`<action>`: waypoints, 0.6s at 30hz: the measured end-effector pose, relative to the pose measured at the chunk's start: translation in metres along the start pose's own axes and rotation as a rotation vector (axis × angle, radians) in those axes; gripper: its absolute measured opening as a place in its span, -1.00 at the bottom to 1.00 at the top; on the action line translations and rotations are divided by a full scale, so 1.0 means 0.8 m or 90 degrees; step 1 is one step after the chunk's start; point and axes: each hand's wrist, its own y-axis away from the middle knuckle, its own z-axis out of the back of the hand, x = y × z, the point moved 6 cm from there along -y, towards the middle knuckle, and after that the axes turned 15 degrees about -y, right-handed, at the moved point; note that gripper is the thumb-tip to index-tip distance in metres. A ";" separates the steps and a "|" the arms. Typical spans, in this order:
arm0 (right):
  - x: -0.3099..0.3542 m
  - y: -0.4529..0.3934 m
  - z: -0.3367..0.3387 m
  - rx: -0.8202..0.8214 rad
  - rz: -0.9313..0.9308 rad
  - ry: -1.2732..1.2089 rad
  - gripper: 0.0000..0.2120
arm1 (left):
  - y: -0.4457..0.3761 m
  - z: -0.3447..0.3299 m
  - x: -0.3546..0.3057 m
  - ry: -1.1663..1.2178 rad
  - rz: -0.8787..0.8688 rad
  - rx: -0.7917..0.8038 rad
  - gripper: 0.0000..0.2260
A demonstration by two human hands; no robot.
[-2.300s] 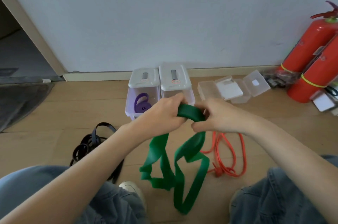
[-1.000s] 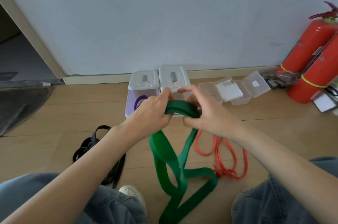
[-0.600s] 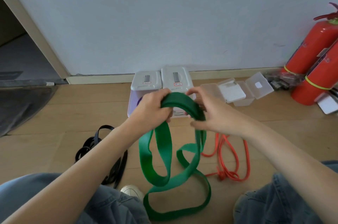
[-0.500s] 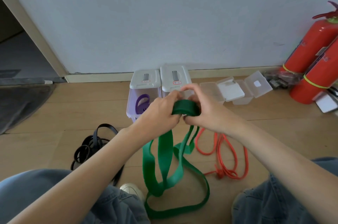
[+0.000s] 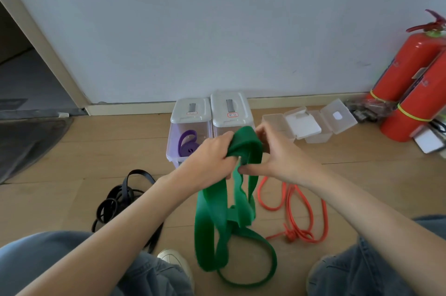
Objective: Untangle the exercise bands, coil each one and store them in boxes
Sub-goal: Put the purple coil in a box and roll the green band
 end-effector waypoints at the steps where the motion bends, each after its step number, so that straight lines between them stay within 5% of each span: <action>1: 0.003 0.000 0.000 -0.016 0.019 -0.013 -0.44 | -0.002 0.000 0.000 -0.013 0.008 0.002 -0.85; 6: 0.018 -0.002 0.005 -0.058 0.086 0.033 -0.09 | -0.003 -0.001 0.003 -0.147 -0.024 0.003 -0.87; 10: 0.021 0.000 -0.022 0.065 0.106 0.204 -0.47 | 0.000 -0.010 0.001 -0.230 -0.067 0.002 -0.94; 13: 0.023 -0.004 -0.013 -0.004 0.106 0.149 -0.82 | -0.002 -0.009 0.010 -0.166 -0.054 0.009 -0.90; 18: 0.014 -0.004 0.030 -0.069 0.057 0.088 -0.82 | -0.002 -0.002 0.027 -0.011 0.013 0.051 -0.92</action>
